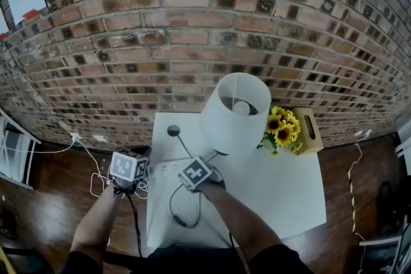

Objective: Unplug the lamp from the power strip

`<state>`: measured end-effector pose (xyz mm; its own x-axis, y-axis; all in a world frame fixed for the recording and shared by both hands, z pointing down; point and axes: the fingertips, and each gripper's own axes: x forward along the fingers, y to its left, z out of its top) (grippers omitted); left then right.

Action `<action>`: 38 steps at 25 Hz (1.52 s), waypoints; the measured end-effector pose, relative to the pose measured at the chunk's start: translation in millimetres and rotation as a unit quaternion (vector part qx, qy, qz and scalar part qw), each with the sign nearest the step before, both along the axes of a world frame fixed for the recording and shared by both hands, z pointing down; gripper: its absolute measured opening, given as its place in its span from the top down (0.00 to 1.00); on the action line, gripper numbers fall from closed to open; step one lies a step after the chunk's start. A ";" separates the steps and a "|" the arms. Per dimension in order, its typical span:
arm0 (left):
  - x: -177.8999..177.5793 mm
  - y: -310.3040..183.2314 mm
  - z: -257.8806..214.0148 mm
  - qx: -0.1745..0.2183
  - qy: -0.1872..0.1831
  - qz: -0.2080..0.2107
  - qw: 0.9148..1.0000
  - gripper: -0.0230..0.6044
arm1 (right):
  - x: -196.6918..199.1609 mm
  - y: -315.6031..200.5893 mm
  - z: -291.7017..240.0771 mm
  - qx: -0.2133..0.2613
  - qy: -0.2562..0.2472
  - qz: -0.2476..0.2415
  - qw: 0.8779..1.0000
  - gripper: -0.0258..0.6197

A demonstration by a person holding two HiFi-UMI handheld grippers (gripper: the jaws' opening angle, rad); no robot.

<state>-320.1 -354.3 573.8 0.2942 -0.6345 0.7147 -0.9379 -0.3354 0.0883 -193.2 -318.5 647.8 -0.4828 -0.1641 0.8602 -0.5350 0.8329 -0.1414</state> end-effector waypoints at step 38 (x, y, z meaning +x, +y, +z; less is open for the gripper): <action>66.5 84.6 -134.8 0.121 0.139 -0.054 0.981 0.95 | -10.7 77.2 -209.2 0.055 -0.333 -0.059 0.940 0.96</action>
